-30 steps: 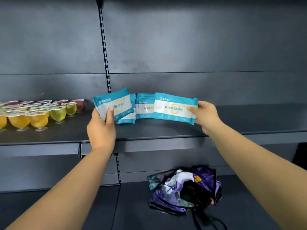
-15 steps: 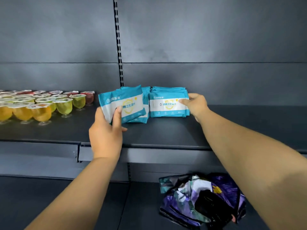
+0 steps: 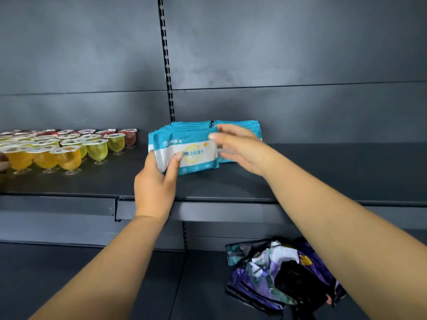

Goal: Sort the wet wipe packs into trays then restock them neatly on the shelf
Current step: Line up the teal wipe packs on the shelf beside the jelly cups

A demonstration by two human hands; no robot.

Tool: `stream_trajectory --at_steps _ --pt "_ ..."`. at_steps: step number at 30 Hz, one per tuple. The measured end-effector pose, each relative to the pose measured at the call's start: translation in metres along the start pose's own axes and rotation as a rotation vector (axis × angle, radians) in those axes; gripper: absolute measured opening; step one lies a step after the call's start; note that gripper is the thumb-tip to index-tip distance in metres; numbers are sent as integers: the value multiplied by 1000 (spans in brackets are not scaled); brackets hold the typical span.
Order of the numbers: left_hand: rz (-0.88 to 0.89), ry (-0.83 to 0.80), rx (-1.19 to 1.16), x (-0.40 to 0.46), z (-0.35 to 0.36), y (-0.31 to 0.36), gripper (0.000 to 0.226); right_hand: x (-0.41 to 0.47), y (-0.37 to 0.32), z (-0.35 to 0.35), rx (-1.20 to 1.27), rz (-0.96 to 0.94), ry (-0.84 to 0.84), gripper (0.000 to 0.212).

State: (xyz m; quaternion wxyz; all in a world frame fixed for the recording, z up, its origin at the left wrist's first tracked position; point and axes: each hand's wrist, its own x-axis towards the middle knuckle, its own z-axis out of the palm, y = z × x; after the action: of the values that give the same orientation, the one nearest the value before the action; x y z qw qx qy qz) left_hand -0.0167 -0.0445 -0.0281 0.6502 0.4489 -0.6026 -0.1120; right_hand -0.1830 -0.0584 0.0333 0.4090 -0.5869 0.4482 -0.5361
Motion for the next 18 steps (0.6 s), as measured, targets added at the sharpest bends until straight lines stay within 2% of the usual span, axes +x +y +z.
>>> stream_trajectory --at_steps 2,4,8,11,12,14,16,18 --pt "16 -55 39 0 -1 1 37 -8 6 5 34 73 -116 27" --pt "49 -101 92 0 0 2 46 -14 7 -2 48 61 -83 25" --pt "172 -175 210 -1 1 1 48 -17 1 -36 70 -22 177 18" --pt "505 -311 434 -11 2 -4 49 -9 2 -61 -34 -26 332 21" --pt "571 -316 484 -13 2 -7 45 -5 5 -65 -75 -1 345 18" --pt "585 -286 513 -12 1 -11 40 4 12 -70 -181 54 339 15" --pt "596 -254 524 -10 2 -11 38 14 19 -71 -227 73 329 30" --pt "620 -239 508 -9 3 -14 37 26 26 -70 -247 55 311 34"
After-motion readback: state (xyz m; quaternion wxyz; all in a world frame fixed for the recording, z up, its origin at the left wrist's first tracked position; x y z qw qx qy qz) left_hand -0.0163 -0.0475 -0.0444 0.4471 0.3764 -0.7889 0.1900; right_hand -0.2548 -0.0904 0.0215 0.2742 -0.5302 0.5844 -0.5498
